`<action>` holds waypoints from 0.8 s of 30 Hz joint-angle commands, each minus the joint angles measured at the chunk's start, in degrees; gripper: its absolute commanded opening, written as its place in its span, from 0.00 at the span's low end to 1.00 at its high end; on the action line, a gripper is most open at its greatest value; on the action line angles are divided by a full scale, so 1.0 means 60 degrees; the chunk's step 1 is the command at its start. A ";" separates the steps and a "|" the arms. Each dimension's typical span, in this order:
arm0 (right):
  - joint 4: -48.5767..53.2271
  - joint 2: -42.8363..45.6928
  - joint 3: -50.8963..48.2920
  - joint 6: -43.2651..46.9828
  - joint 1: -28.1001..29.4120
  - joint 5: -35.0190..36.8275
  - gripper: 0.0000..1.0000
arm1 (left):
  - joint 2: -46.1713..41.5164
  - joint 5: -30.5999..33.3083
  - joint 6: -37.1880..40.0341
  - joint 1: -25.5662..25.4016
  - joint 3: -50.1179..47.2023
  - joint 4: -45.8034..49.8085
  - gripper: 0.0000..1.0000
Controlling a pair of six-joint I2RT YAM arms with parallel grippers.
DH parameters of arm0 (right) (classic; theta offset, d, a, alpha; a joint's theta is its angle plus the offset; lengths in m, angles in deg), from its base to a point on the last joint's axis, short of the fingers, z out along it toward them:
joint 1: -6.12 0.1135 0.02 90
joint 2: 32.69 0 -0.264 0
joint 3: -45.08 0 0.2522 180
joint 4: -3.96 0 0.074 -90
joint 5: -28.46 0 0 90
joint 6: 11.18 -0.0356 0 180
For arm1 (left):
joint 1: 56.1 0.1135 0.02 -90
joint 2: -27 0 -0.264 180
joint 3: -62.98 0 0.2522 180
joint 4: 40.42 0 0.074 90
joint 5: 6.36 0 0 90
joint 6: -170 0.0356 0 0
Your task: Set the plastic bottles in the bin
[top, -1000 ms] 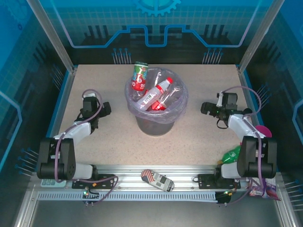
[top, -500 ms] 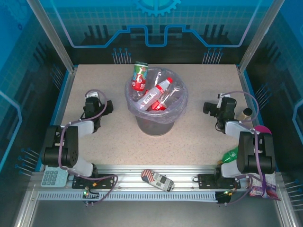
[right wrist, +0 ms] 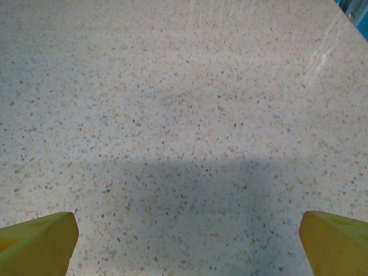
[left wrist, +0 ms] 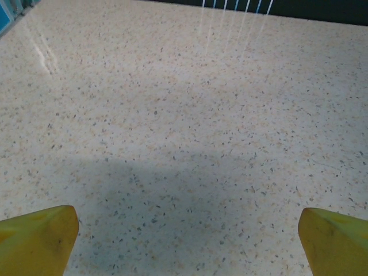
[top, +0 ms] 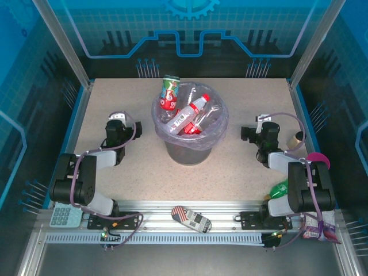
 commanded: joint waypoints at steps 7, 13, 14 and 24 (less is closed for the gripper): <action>-0.0555 0.0052 0.0019 0.0569 0.0597 0.1070 1.00 | 0.0005 -0.0206 0.0426 -0.0148 -0.0853 -0.1668 0.99; -0.0594 -0.0074 0.0119 0.0700 0.0791 0.1055 1.00 | 0.0425 -0.0367 0.0444 -0.0065 -0.1364 -0.3084 0.99; -0.1062 -0.0070 -0.0046 0.0536 0.0857 0.1038 1.00 | 0.0395 -0.0365 0.0433 -0.0065 -0.1351 -0.2966 0.99; -0.4315 -0.1145 -0.1261 0.0597 0.1033 0.1013 1.00 | 0.0396 -0.0376 0.0426 -0.0065 -0.1355 -0.2986 0.99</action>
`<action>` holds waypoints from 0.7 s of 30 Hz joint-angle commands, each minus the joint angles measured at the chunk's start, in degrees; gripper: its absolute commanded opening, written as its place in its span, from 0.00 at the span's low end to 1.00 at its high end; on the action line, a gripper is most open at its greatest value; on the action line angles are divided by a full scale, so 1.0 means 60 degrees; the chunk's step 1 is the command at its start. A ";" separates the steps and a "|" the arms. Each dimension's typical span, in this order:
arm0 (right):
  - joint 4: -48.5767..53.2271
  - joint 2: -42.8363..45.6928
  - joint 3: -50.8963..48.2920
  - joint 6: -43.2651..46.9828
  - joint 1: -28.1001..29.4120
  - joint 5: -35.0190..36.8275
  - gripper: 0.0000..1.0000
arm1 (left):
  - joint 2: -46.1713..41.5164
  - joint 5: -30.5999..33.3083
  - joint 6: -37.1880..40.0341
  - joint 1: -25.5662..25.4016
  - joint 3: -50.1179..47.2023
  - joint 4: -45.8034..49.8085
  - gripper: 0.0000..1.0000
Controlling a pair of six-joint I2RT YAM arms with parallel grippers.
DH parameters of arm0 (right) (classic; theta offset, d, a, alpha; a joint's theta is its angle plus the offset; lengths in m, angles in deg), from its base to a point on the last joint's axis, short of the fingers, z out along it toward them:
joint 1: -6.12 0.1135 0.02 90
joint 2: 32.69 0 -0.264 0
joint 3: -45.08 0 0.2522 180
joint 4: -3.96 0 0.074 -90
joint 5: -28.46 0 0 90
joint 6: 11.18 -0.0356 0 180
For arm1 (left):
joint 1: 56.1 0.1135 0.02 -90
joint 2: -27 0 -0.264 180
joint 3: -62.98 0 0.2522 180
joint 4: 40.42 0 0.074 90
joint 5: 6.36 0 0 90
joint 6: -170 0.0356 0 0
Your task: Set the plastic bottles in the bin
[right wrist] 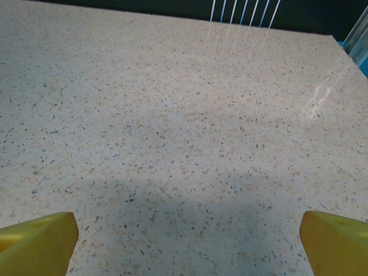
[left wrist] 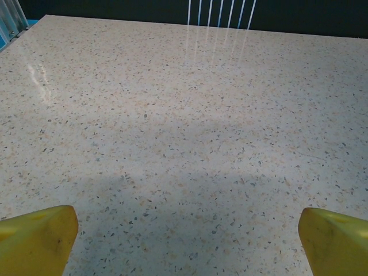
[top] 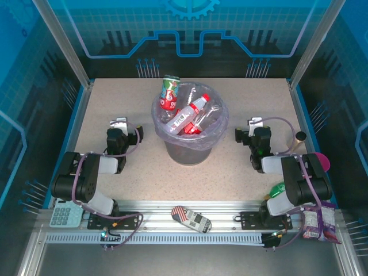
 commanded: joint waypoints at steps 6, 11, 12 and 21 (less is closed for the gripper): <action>-0.1317 -0.0186 -0.0226 0.0025 -0.0101 -0.0144 1.00 | 0.0062 -0.0230 0.0142 0.0059 -0.0079 -0.0428 0.99; -0.1298 -0.0180 -0.0203 0.0032 -0.0087 -0.0145 1.00 | 0.0066 -0.0227 0.0140 0.0059 -0.0079 -0.0425 0.99; -0.1297 -0.0175 -0.0214 0.0033 -0.0086 -0.0144 1.00 | 0.0066 -0.0230 0.0138 0.0059 -0.0076 -0.0415 0.99; -0.1226 -0.0190 -0.0182 0.0023 -0.0095 -0.0167 1.00 | 0.0070 -0.0228 0.0142 0.0060 -0.0066 -0.0413 0.99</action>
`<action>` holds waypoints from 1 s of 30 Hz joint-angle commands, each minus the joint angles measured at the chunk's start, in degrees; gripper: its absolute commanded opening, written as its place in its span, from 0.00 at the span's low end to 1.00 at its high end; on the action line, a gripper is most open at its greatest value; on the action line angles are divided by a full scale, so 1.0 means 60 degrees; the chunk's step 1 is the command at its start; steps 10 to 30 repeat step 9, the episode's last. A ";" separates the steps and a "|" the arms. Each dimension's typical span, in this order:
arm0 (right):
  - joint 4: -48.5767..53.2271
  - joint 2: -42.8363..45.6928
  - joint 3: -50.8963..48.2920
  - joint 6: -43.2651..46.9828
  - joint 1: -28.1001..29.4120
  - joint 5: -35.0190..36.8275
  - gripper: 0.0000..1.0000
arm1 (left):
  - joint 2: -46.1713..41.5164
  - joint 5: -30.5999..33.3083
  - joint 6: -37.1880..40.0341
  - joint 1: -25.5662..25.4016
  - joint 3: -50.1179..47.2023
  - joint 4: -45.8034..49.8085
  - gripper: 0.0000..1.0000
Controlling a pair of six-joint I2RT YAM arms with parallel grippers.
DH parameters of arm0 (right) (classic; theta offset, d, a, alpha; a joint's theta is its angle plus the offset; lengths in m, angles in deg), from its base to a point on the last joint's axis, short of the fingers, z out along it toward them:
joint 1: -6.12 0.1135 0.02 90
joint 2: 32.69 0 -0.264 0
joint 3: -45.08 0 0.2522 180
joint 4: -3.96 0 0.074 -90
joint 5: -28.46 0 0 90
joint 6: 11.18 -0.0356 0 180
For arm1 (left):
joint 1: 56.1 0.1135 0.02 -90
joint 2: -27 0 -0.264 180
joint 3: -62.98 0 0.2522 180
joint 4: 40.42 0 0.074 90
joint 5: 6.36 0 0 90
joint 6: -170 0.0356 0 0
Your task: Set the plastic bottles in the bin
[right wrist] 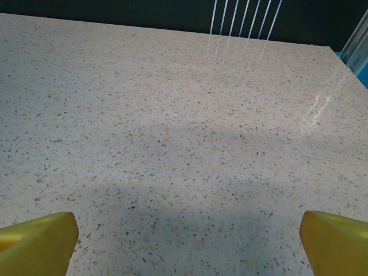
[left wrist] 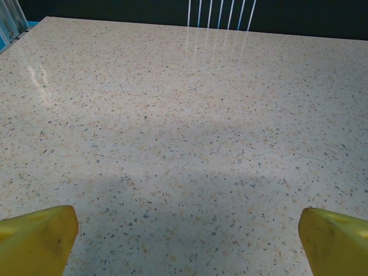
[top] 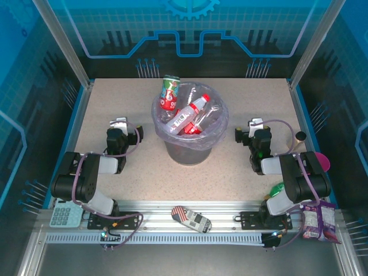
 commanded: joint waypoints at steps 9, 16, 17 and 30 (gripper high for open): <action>-0.0480 -0.0036 -0.0017 0.0032 -0.0059 -0.0066 1.00 | 0.0066 -0.0228 0.0139 0.0063 -0.0079 -0.0397 0.99; -0.0480 -0.0036 -0.0017 0.0032 -0.0059 -0.0066 1.00 | 0.0066 -0.0228 0.0139 0.0063 -0.0079 -0.0397 0.99; -0.0480 -0.0036 -0.0017 0.0032 -0.0059 -0.0066 1.00 | 0.0066 -0.0228 0.0139 0.0063 -0.0079 -0.0397 0.99; -0.0480 -0.0036 -0.0017 0.0032 -0.0059 -0.0066 1.00 | 0.0066 -0.0228 0.0139 0.0063 -0.0079 -0.0397 0.99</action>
